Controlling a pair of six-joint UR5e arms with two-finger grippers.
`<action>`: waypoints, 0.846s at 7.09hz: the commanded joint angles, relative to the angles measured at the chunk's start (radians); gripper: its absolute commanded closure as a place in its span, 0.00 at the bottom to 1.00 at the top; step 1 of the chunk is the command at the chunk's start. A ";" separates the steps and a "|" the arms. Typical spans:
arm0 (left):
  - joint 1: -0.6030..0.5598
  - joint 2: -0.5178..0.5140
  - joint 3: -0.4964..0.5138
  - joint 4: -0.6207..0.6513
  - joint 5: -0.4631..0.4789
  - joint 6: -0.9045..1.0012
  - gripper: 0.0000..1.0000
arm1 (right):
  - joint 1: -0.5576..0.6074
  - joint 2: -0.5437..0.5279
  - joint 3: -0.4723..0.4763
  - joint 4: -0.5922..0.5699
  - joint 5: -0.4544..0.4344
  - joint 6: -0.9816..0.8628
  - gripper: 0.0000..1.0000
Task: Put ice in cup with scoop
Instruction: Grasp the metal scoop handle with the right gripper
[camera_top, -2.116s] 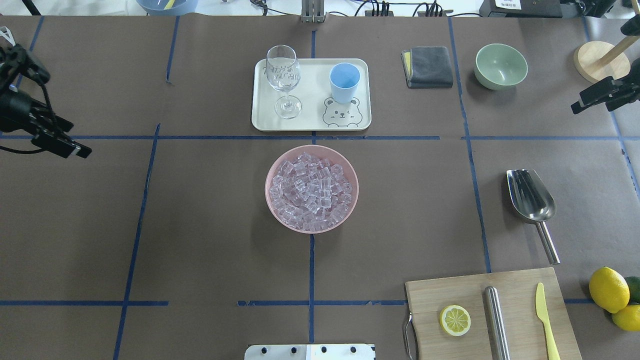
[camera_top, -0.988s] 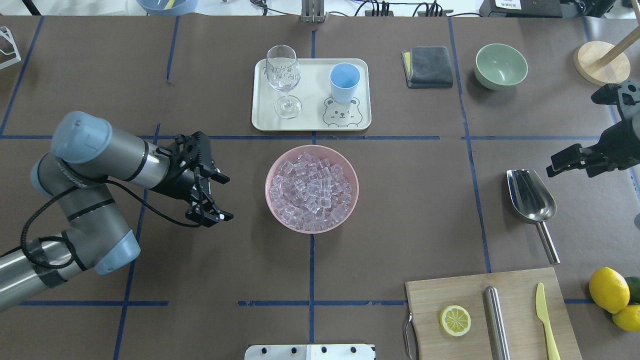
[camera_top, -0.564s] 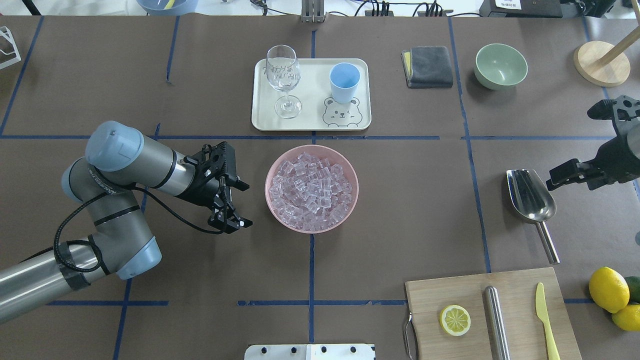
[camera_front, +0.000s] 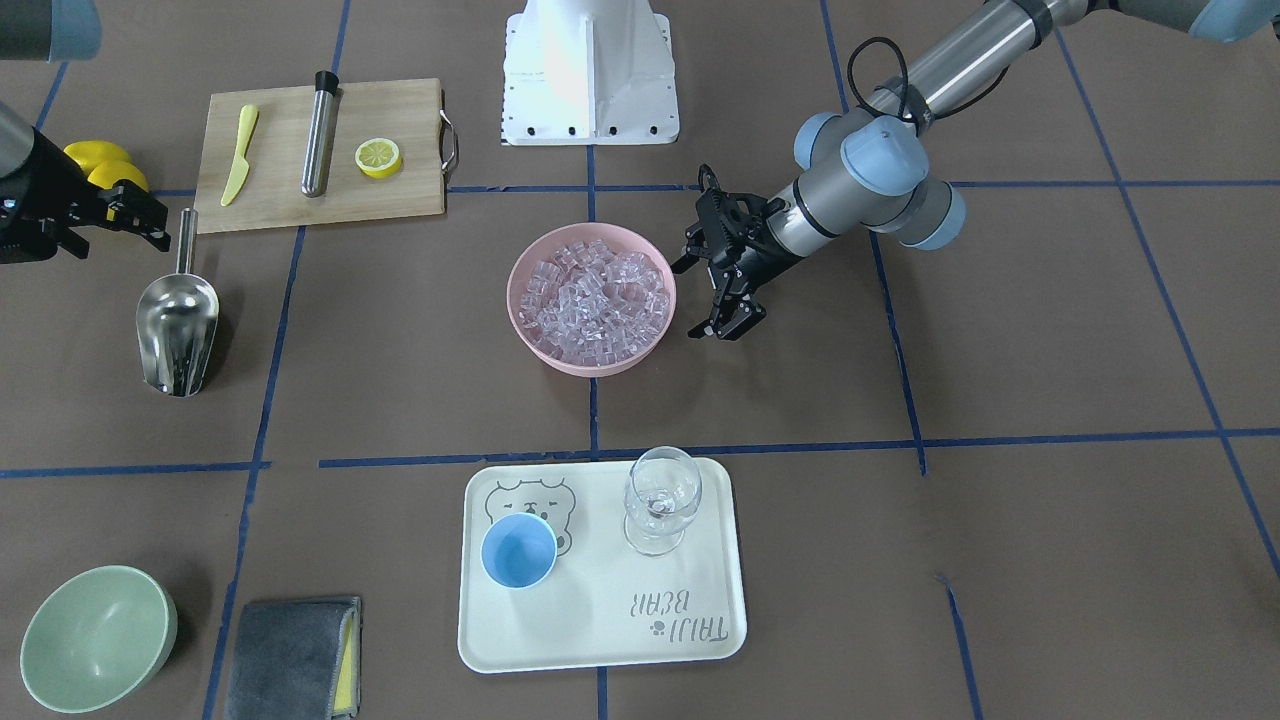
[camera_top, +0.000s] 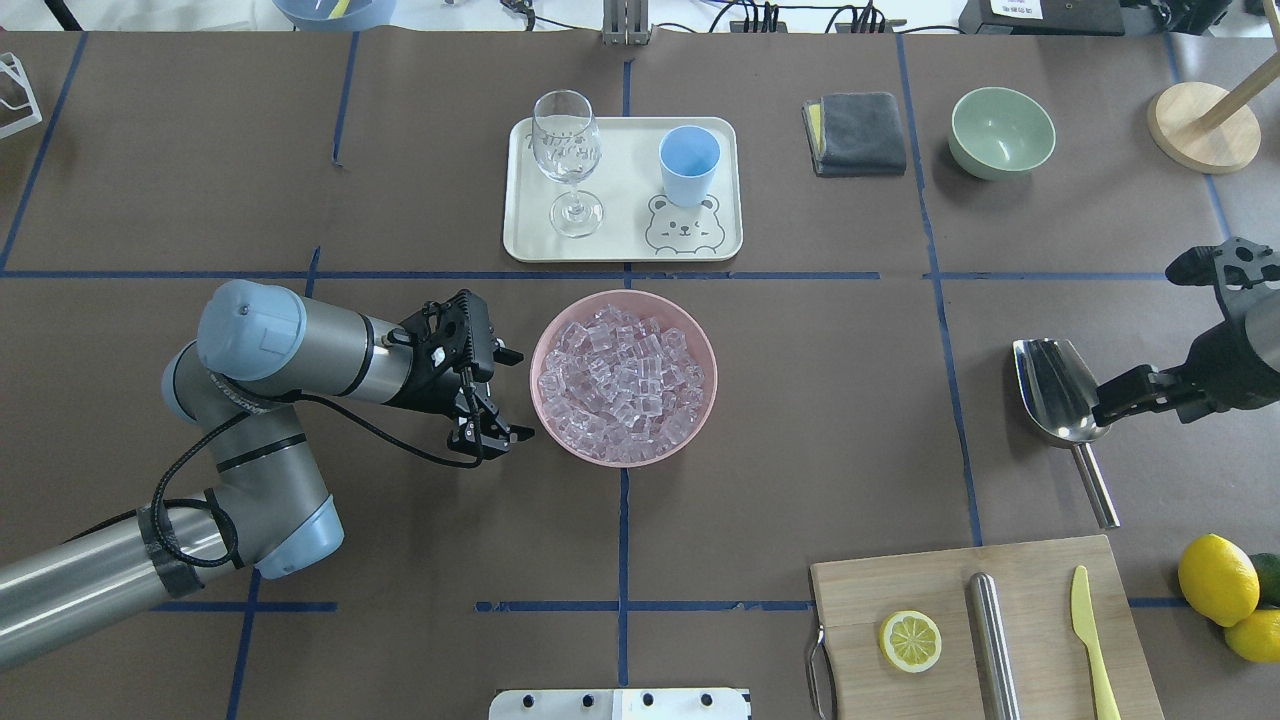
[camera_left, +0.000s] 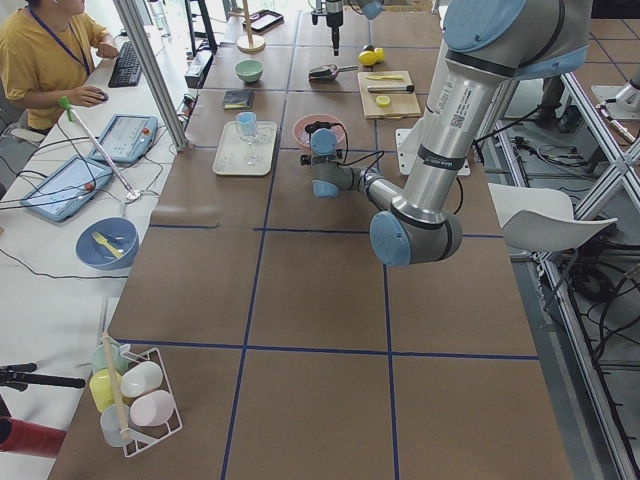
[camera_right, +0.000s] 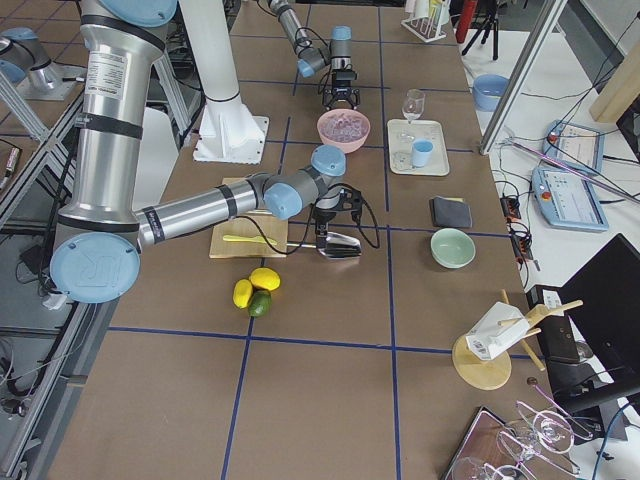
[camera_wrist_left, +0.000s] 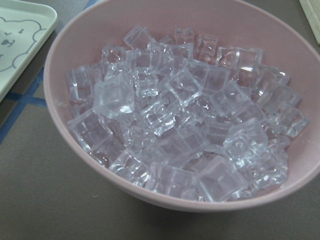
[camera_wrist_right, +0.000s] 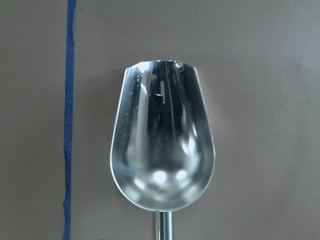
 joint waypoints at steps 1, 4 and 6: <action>0.002 0.001 0.012 -0.027 0.013 -0.003 0.00 | -0.142 -0.006 0.019 0.010 -0.137 0.170 0.00; -0.002 -0.001 0.010 -0.021 0.013 -0.007 0.00 | -0.169 -0.134 -0.013 0.289 -0.144 0.291 0.00; -0.004 -0.001 0.007 -0.022 0.013 -0.007 0.00 | -0.242 -0.128 -0.013 0.292 -0.220 0.344 0.03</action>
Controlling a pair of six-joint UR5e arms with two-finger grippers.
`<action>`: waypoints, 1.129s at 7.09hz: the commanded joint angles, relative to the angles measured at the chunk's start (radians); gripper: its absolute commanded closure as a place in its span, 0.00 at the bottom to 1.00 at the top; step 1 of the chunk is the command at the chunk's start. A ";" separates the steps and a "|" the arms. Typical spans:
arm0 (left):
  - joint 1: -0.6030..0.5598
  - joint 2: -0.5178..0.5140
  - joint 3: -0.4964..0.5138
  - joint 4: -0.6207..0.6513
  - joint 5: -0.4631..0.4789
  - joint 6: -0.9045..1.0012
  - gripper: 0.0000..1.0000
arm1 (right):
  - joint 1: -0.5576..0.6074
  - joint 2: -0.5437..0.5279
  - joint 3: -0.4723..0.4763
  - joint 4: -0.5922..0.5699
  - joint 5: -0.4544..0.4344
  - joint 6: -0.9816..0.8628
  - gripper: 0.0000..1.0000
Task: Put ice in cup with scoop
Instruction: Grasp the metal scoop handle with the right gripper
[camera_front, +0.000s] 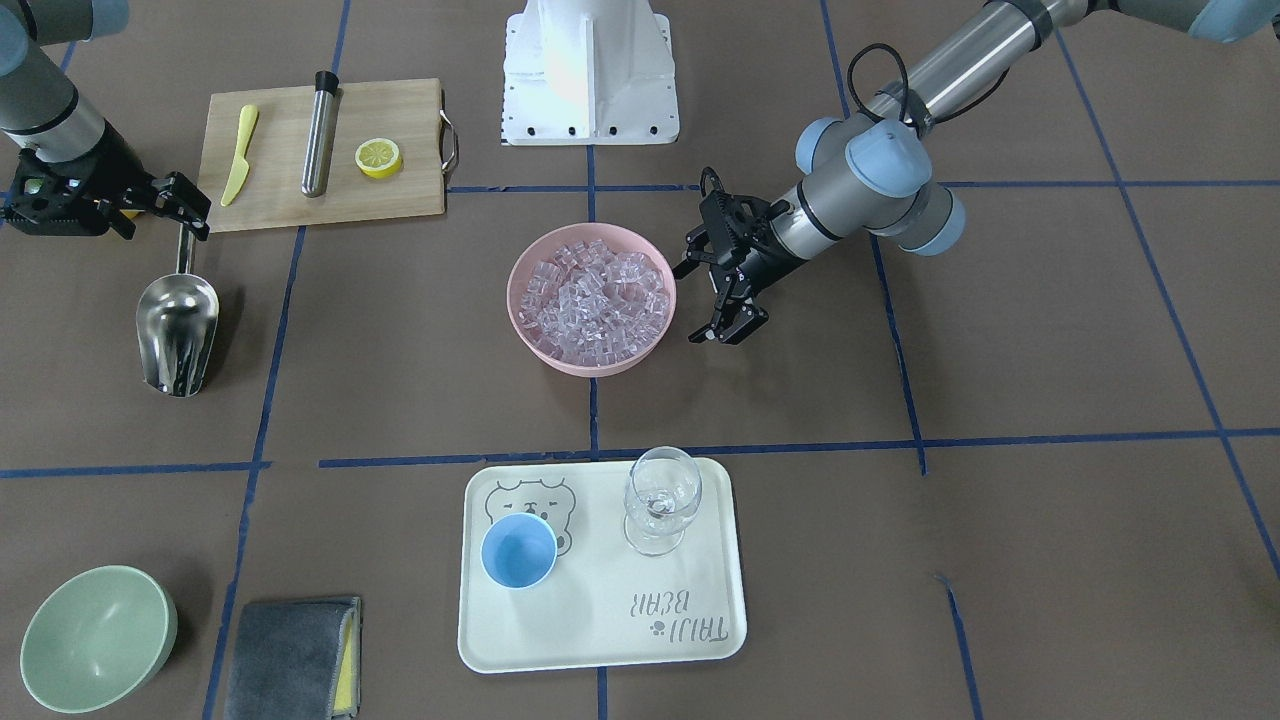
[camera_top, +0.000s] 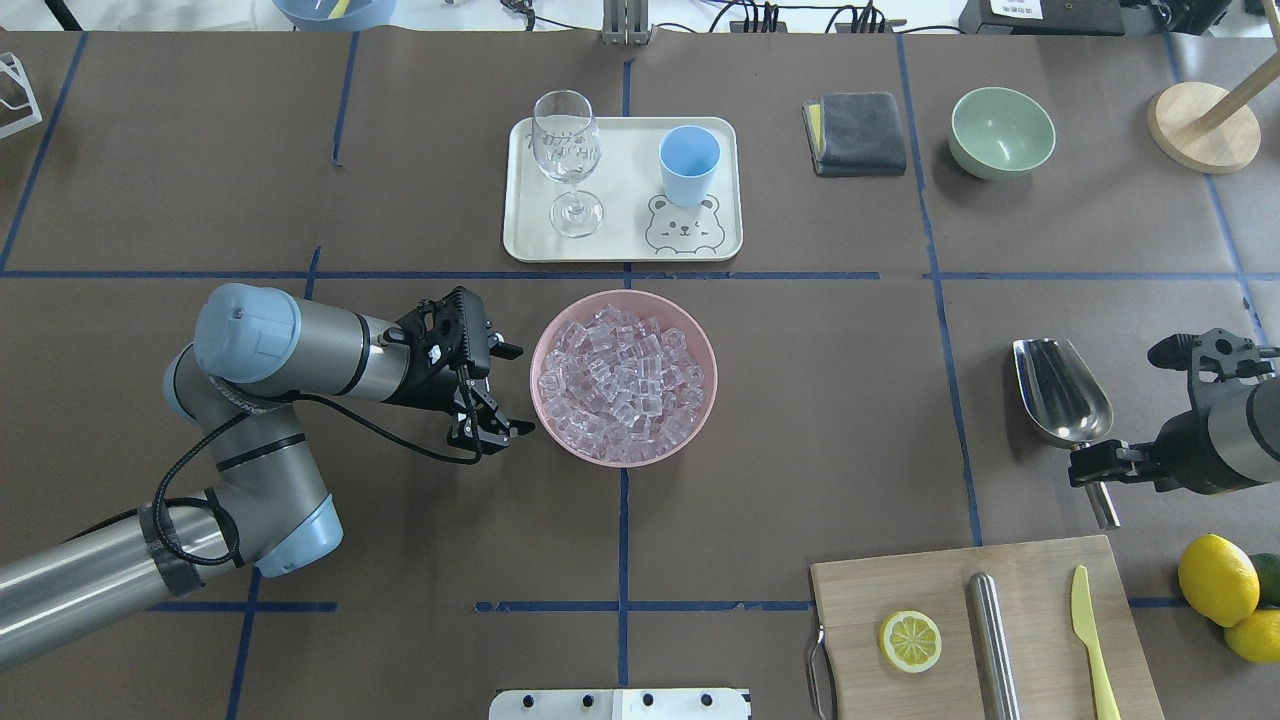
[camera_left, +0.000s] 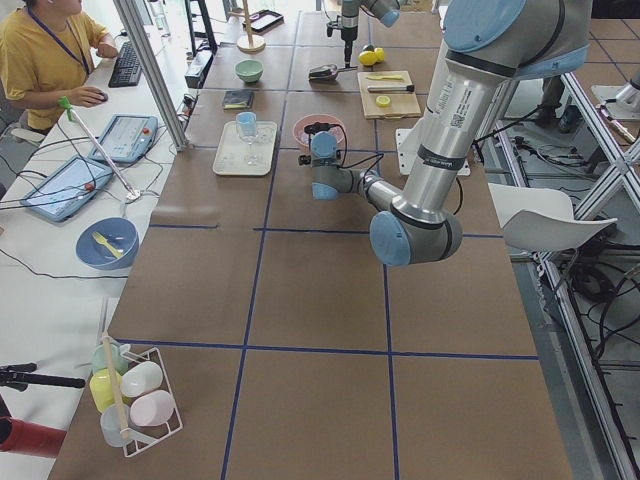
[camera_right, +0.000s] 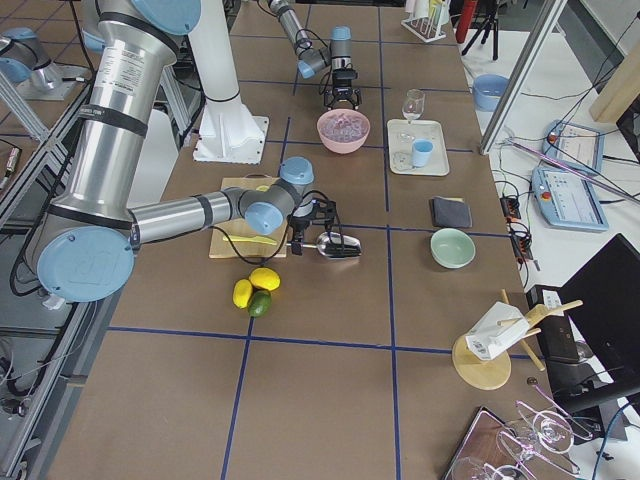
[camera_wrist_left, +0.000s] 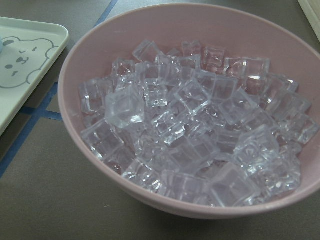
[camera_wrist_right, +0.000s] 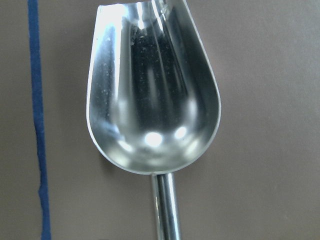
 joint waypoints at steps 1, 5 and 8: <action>-0.001 0.000 -0.002 0.000 0.000 0.000 0.00 | -0.059 0.000 0.000 0.023 -0.092 0.030 0.03; -0.001 -0.002 -0.006 -0.002 -0.002 -0.002 0.00 | -0.125 -0.004 -0.001 0.045 -0.215 0.059 0.04; -0.002 0.000 -0.011 -0.002 -0.005 -0.002 0.00 | -0.134 -0.005 -0.015 0.046 -0.207 0.061 0.14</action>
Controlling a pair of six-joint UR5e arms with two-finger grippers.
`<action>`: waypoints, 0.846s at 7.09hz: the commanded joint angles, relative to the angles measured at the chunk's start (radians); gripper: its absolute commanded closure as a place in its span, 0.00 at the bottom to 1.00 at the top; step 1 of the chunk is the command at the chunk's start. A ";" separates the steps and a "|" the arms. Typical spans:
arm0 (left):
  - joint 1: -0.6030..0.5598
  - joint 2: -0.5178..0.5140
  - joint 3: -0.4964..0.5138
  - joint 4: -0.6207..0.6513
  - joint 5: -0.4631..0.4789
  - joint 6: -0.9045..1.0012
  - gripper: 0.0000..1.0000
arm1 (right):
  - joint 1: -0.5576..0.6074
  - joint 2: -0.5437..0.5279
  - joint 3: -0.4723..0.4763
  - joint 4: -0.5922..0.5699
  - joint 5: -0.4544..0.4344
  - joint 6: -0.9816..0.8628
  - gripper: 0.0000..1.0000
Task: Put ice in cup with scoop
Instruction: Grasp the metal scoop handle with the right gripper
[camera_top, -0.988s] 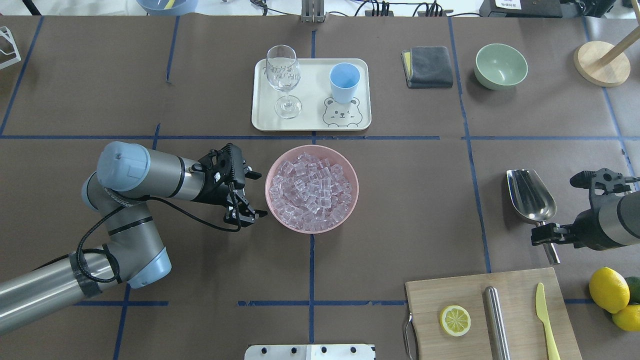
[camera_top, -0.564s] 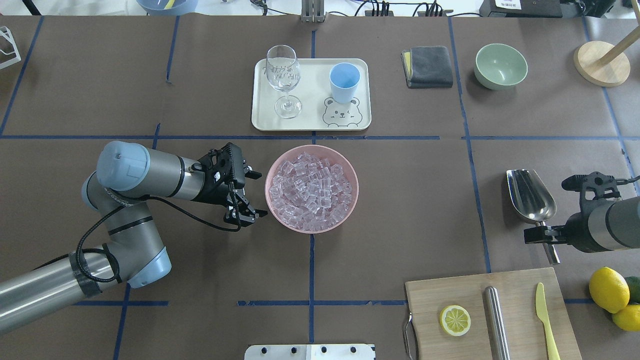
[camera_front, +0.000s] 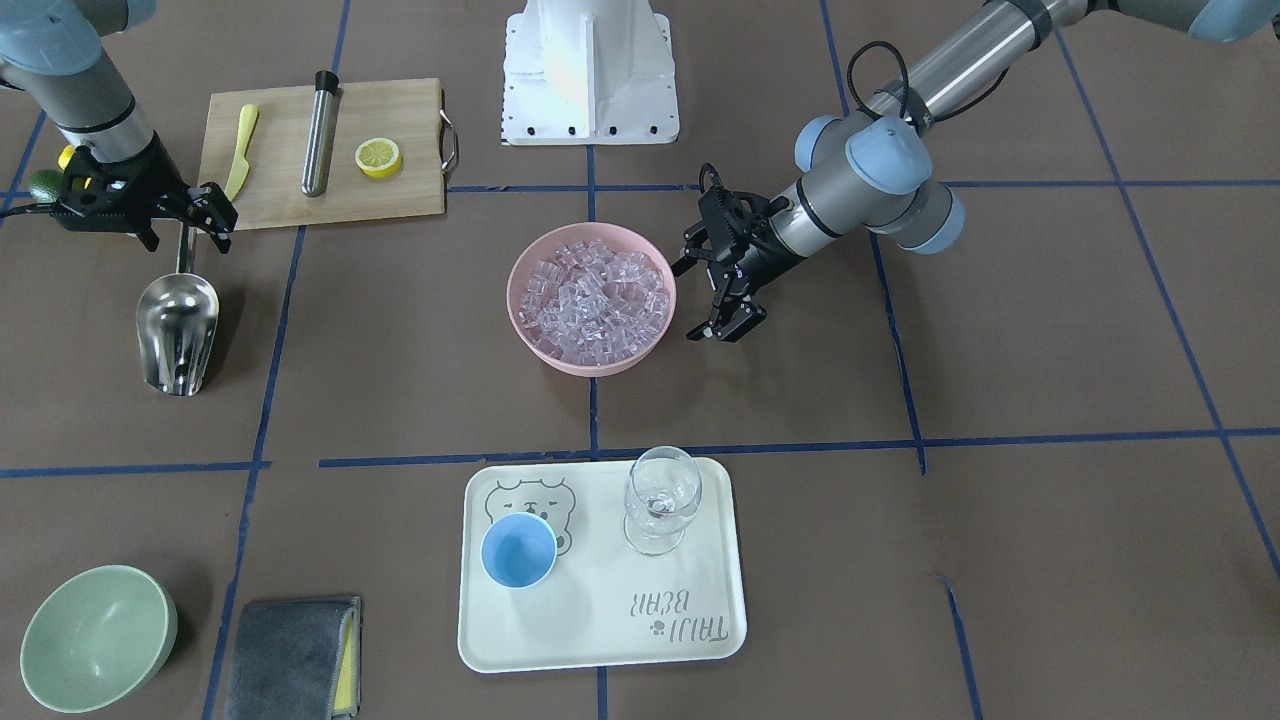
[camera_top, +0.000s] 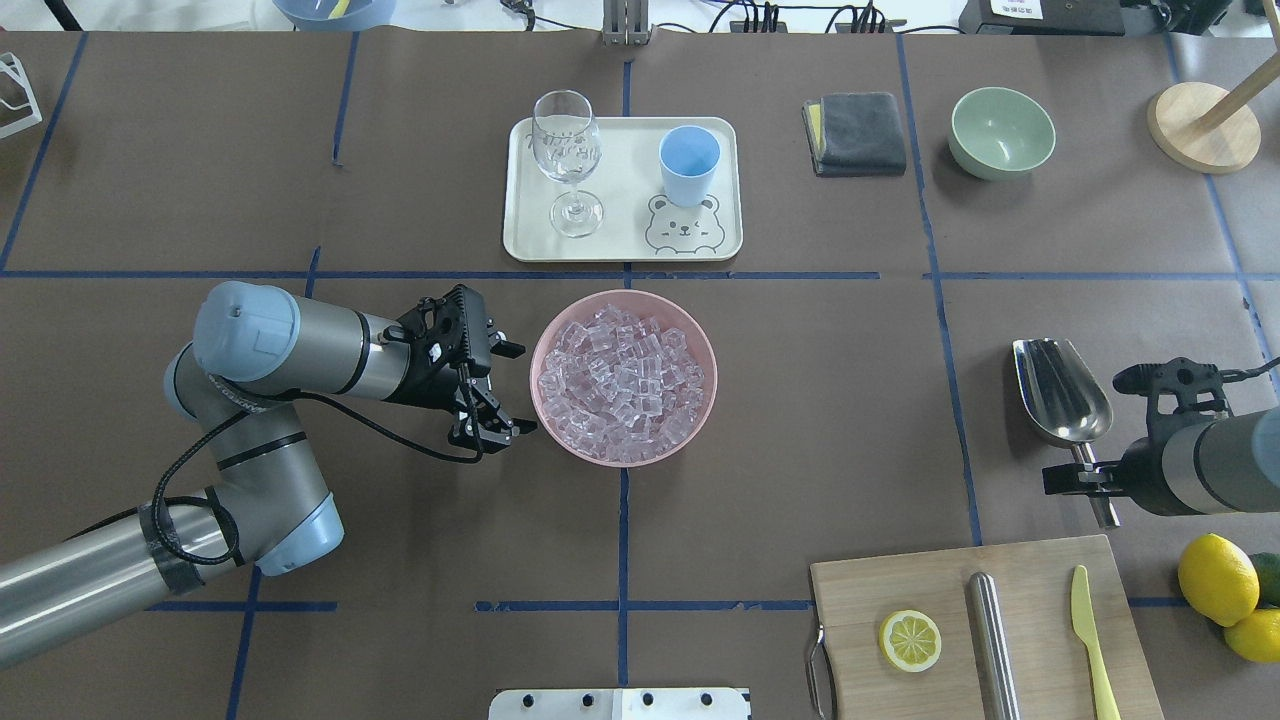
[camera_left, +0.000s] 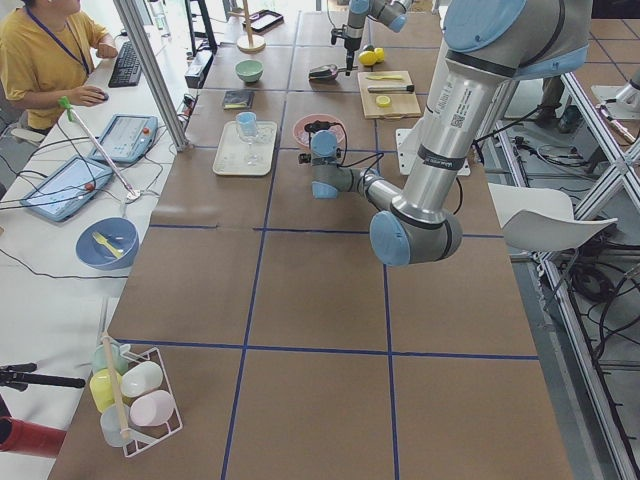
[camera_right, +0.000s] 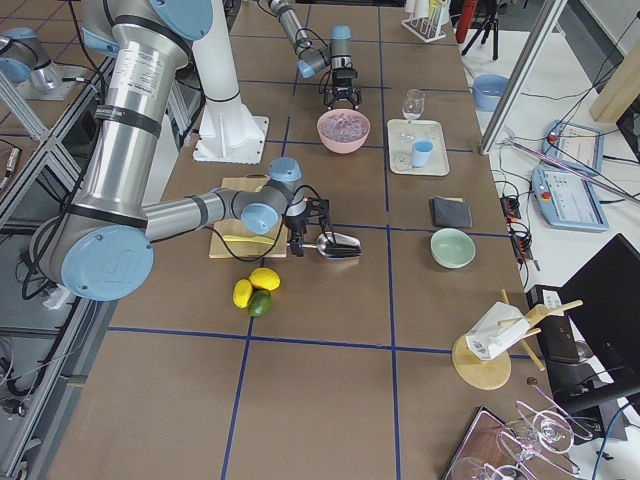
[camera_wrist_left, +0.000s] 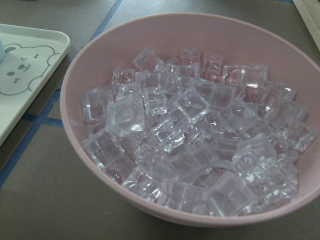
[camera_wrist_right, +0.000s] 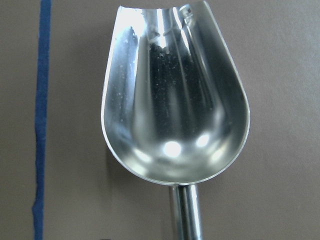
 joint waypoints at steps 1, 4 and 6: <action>0.001 0.000 -0.009 0.000 -0.003 0.000 0.00 | -0.005 0.003 -0.005 0.001 0.004 -0.001 0.30; 0.001 0.000 -0.009 0.000 -0.003 0.000 0.00 | -0.003 0.000 -0.009 0.003 0.008 -0.002 0.92; 0.001 0.001 -0.015 -0.002 -0.003 0.000 0.00 | -0.002 -0.002 -0.006 0.021 0.008 -0.004 1.00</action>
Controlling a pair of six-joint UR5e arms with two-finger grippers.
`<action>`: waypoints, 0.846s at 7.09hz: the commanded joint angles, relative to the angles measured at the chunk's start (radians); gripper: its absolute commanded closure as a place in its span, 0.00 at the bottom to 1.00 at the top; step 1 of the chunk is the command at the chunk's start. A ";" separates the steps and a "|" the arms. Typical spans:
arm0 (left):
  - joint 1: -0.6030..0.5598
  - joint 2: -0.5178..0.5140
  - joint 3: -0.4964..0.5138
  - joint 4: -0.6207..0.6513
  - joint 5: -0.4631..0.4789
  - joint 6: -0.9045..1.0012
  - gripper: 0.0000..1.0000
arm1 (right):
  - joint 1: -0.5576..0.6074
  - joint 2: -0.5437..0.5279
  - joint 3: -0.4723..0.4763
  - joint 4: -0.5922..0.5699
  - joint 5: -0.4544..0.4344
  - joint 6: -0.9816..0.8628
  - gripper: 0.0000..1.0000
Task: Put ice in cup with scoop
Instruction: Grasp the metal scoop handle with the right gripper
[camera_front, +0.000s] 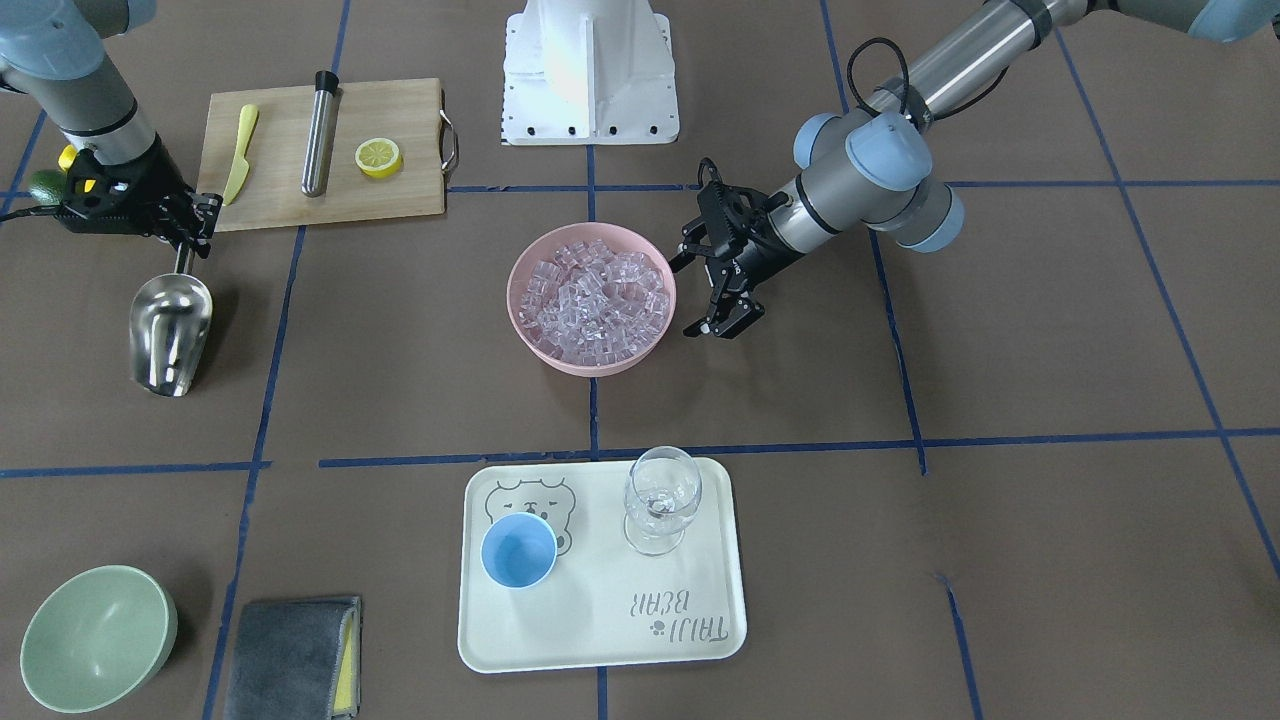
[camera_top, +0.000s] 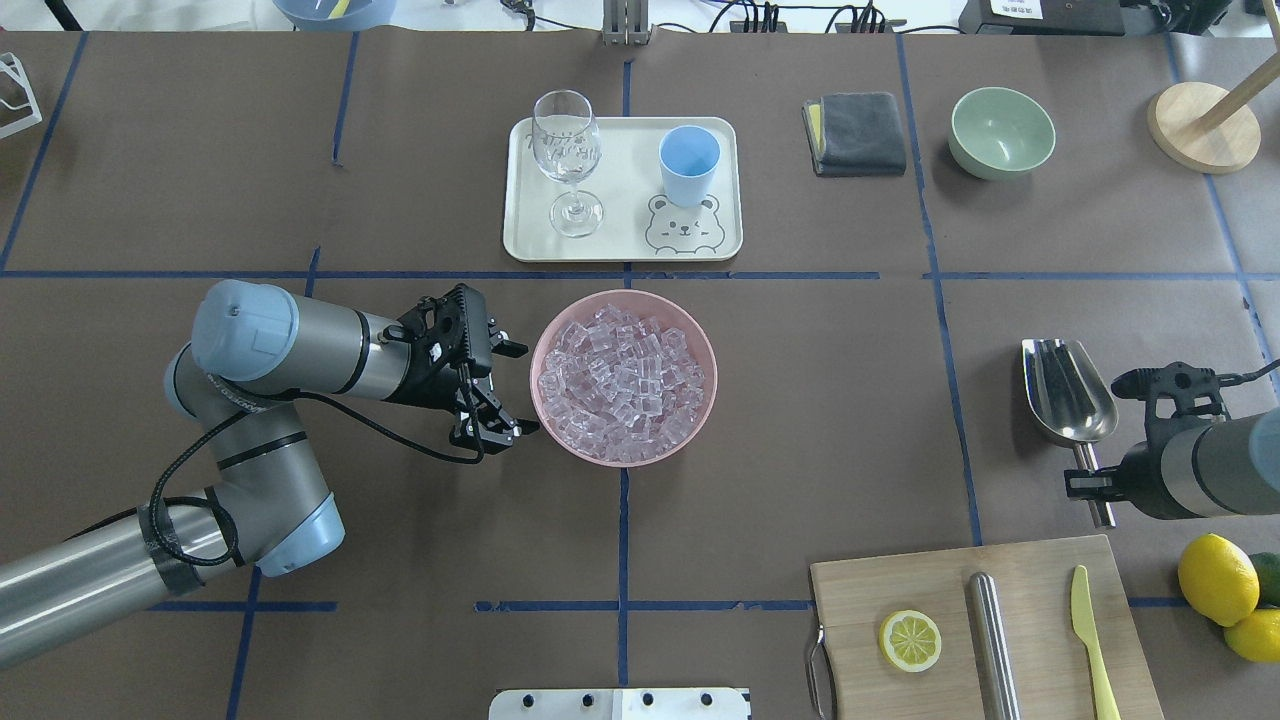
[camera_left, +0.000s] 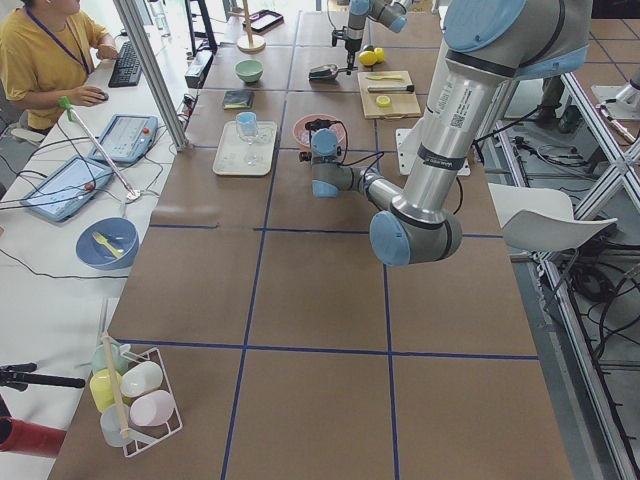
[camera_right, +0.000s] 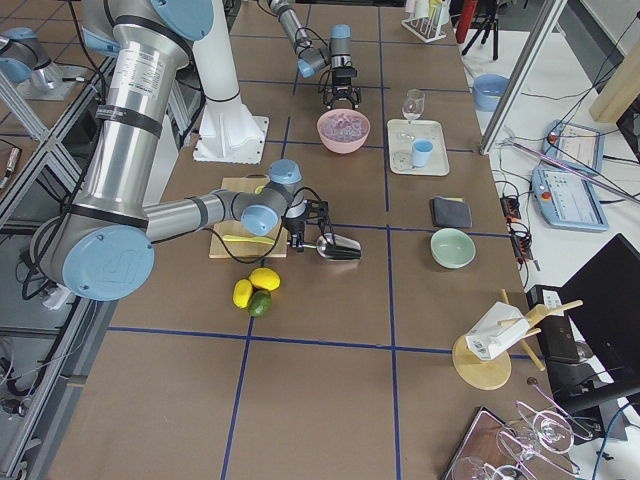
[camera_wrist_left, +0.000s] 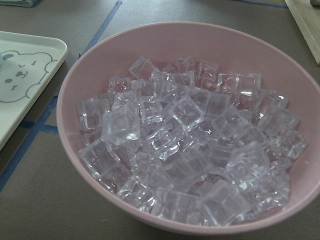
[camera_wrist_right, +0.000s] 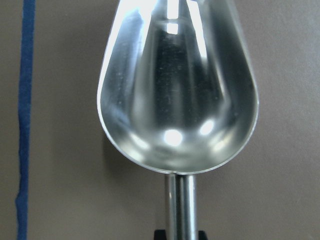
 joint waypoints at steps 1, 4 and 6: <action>0.000 0.000 -0.006 -0.001 0.000 0.000 0.00 | 0.004 -0.010 0.006 0.069 -0.003 0.004 1.00; -0.002 0.007 -0.012 -0.001 0.000 -0.002 0.00 | 0.102 -0.013 0.129 0.068 0.107 -0.019 1.00; -0.002 0.009 -0.011 0.001 0.006 -0.005 0.00 | 0.115 0.016 0.158 0.057 0.123 -0.115 1.00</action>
